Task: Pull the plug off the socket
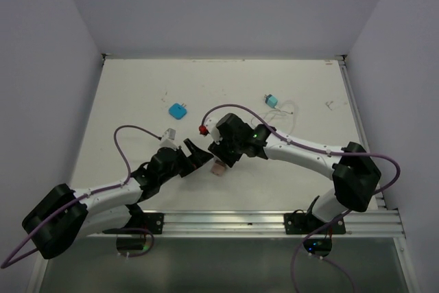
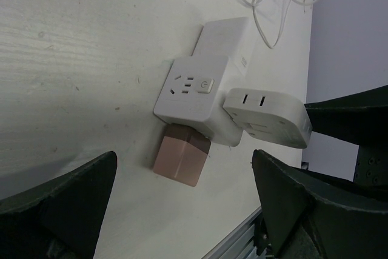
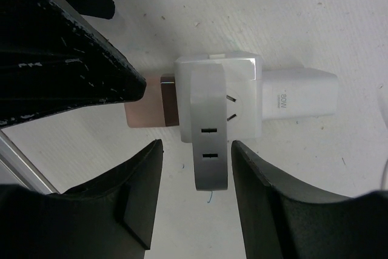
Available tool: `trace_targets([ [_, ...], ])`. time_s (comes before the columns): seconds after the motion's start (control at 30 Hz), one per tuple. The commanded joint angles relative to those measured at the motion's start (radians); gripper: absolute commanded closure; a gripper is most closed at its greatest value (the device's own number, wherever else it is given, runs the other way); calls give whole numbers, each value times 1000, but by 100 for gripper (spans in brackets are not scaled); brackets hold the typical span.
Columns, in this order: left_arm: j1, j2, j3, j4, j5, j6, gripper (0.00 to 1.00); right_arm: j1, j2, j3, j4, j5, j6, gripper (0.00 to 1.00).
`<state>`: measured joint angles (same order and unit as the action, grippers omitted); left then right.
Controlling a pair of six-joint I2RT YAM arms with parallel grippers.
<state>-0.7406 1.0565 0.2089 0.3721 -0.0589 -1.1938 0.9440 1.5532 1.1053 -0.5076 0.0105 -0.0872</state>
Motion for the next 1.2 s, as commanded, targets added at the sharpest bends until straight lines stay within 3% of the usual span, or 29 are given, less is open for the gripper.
trace_targets([
  [0.0,6,-13,-11,11,-18,-9,4,10,10,50,12,28,-16,47],
  [0.17,6,-3,-16,22,-9,-13,4,13,42,74,23,46,-29,47],
  [0.33,6,3,-19,33,-4,-16,4,18,74,85,21,60,-37,55],
  [0.47,6,11,-23,48,5,-23,4,18,76,80,24,68,-36,75],
  [0.5,6,13,-23,54,10,-23,4,19,73,77,27,66,-34,88],
  [0.6,6,22,-25,71,24,-30,4,19,38,54,53,63,-23,100],
  [1.17,7,123,-37,218,82,-142,4,10,-85,-61,198,8,61,100],
])
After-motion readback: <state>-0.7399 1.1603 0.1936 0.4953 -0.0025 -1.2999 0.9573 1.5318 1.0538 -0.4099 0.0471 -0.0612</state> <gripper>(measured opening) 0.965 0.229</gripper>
